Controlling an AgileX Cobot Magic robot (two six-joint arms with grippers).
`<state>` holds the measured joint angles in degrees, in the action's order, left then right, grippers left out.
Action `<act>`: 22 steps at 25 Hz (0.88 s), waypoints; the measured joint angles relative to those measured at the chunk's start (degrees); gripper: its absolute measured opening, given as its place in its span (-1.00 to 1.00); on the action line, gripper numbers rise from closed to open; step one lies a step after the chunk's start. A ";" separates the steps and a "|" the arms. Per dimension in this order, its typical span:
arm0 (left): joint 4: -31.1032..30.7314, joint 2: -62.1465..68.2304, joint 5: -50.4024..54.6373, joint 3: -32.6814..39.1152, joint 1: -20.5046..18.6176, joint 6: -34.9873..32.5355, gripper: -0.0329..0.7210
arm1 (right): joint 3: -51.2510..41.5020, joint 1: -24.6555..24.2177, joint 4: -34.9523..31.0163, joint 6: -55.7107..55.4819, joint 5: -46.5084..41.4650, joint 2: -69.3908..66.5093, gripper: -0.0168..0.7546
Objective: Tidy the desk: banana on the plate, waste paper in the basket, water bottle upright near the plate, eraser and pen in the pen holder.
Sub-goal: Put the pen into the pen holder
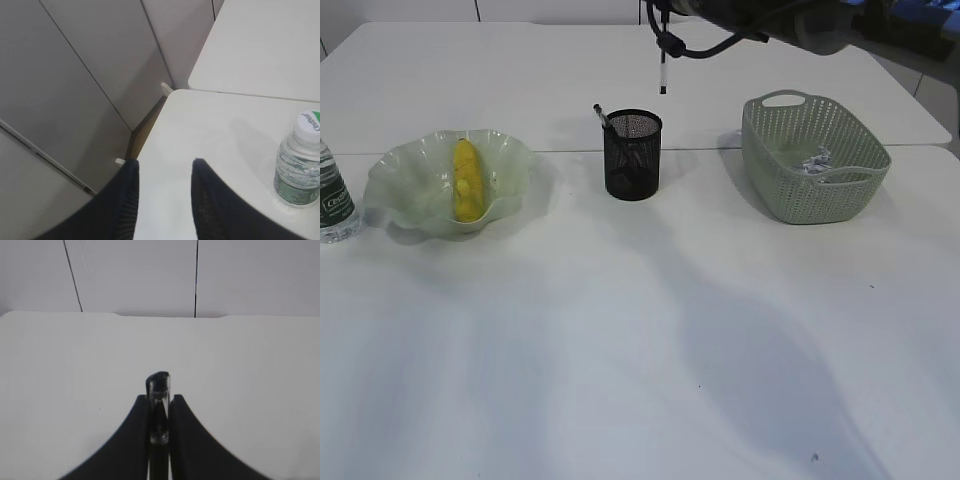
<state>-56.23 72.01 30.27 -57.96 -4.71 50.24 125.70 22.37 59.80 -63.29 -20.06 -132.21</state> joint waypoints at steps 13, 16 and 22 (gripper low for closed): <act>-0.44 0.00 -0.32 0.00 0.00 0.00 -0.27 | 0.00 -2.12 3.33 -4.20 7.09 -0.46 -0.80; -0.44 0.00 -0.43 0.00 0.00 0.00 -0.27 | 0.00 -2.12 4.46 -4.20 8.88 -0.46 -0.80; -0.56 0.00 -0.56 0.00 0.00 0.00 -0.27 | 0.00 -2.12 5.03 -4.26 10.91 -1.48 -0.80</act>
<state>-56.79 72.01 29.71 -57.96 -4.71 50.24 125.70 20.25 64.83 -67.56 -9.15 -133.70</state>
